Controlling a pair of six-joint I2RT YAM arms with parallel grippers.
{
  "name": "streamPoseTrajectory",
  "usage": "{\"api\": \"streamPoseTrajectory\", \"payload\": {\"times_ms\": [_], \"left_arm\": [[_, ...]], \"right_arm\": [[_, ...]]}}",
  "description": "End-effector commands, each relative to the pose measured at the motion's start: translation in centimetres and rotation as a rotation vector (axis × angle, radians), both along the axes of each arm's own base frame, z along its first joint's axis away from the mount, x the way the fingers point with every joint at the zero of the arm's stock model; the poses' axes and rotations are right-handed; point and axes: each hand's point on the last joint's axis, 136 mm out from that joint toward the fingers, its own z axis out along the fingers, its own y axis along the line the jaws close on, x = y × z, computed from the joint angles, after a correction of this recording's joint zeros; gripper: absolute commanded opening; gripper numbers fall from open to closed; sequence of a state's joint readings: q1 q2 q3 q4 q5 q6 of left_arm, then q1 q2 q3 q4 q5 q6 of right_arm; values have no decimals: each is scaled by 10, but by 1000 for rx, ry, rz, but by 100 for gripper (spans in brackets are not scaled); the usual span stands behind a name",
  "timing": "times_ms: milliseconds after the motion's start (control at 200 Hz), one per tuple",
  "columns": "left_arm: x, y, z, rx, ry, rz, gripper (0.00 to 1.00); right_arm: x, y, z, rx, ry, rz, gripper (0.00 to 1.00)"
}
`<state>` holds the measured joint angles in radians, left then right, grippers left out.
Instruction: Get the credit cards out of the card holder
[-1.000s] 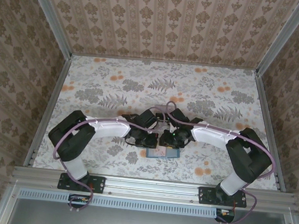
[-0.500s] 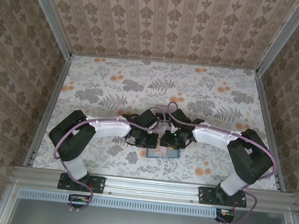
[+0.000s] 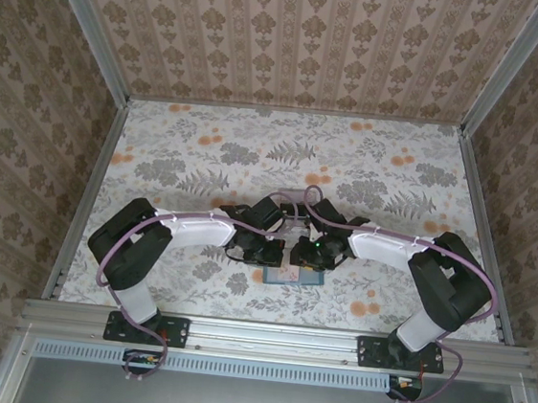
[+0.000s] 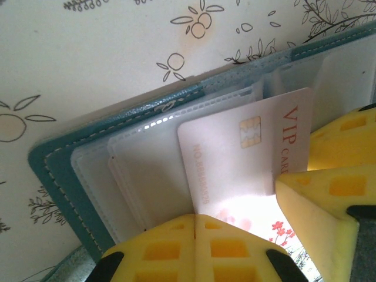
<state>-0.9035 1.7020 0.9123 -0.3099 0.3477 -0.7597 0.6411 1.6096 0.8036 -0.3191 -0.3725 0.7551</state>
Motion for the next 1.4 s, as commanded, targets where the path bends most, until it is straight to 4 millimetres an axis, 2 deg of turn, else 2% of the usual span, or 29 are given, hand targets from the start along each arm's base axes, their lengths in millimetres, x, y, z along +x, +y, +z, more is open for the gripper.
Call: {"api": "streamPoseTrajectory", "payload": {"times_ms": [0, 305, 580, 1005, 1395], "left_arm": [[-10, 22, -21, 122, 37, -5, 2], [-10, 22, -19, 124, 34, -5, 2], [-10, 24, -18, 125, 31, -3, 2], [-10, 26, -11, 129, 20, -4, 1], [-8, 24, -3, 112, 4, -4, 1]], "right_arm": [[-3, 8, 3, 86, 23, -18, 27], [-1, 11, 22, 147, -19, -37, 16], [-1, 0, 20, 81, -28, -26, 8], [1, -34, 20, -65, -47, 2, 7], [3, -38, 31, -88, -75, 30, 7]]}}
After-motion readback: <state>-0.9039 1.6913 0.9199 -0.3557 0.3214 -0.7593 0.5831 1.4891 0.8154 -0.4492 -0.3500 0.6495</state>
